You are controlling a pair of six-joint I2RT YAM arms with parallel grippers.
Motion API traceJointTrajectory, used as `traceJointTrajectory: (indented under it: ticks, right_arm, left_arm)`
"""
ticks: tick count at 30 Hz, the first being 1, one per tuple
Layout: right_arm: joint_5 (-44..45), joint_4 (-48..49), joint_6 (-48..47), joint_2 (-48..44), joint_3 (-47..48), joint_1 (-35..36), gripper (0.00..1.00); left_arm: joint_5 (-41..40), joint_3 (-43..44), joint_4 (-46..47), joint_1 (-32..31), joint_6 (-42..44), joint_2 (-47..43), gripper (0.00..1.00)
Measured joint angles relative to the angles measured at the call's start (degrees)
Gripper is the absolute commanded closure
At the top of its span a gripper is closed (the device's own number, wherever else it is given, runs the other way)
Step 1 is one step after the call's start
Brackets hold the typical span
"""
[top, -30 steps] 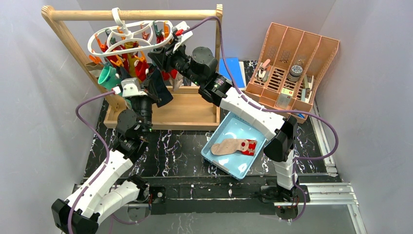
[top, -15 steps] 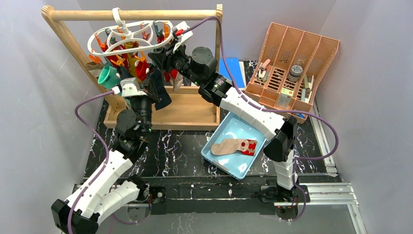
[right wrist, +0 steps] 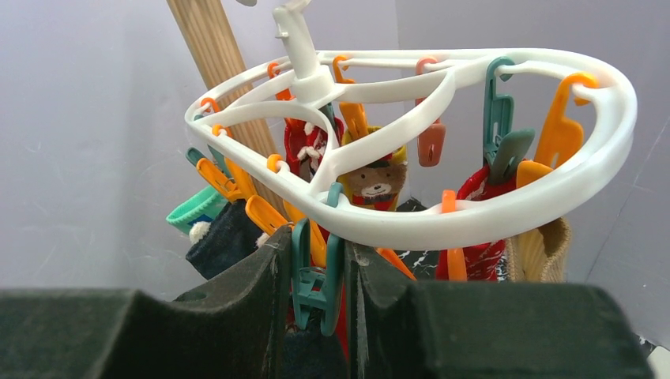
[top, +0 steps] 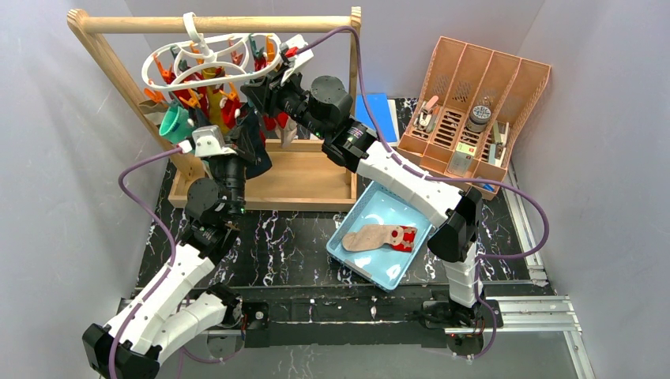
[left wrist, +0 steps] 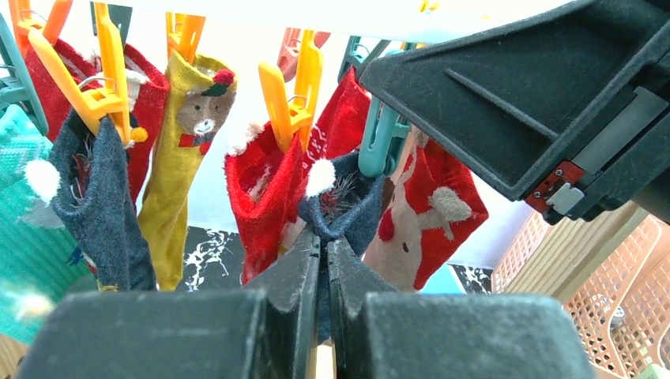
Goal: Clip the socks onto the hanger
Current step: Clamp the sock onto the hanger.
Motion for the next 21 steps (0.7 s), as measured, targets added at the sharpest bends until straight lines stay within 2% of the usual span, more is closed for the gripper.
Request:
traceJointTrajectory:
  ticks: [21]
  right_arm:
    - [0.4,-0.7,0.9,0.0,0.0,0.0,0.99]
  left_arm:
    - [3.0,0.0,2.8,0.0,-1.8,0.5,1.00]
